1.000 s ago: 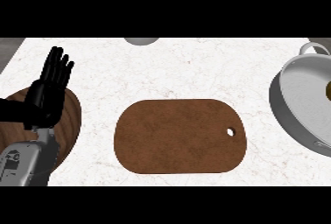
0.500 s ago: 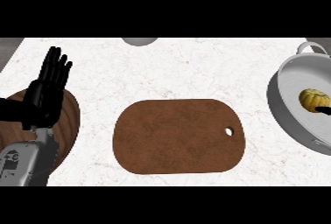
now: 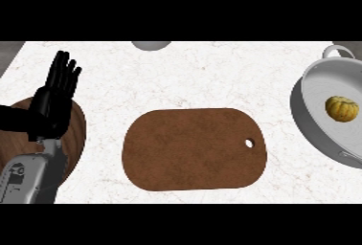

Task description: Pick the squash from the cutting board and place it in the pot

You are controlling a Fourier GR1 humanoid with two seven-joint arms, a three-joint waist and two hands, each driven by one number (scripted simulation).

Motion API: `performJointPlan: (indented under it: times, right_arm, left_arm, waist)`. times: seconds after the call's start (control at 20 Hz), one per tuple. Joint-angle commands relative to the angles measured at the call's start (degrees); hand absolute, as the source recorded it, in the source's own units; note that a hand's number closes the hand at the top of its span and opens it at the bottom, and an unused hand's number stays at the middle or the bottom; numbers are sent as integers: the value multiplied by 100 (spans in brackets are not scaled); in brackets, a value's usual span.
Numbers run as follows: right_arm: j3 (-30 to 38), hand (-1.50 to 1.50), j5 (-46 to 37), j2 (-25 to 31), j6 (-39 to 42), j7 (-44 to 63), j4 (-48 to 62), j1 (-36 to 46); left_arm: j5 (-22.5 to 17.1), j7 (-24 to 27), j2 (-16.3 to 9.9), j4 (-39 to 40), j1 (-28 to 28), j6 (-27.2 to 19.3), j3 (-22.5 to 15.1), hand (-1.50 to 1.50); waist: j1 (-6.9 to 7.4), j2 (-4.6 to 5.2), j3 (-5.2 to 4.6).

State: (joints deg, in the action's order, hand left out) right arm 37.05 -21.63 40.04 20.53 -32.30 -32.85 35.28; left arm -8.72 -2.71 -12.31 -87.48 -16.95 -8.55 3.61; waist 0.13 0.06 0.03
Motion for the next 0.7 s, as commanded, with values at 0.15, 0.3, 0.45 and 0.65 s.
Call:
performJointPlan:
  times: [0.15,0.3,0.45,0.65]
  right_arm:
    - [628,-150,572,704,200,-450,1072,52]
    - [846,-150,804,1242,795,-515,1388,-16]
    - [992,-150,906,1461,964,-859,1735,-240]
    - [1063,-150,977,1682,809,-879,1895,-220]
  left_arm:
    - [-83,98,87,-6,135,167,-7,0]
    - [-38,-404,-37,-43,-426,-36,78,0]
    - [121,-169,158,-231,-58,-78,-143,0]
    - [-43,72,-23,-125,25,234,41,0]
  waist:
    - [99,43,11]
    - [82,49,20]
    - [136,75,33]
    - [176,92,35]
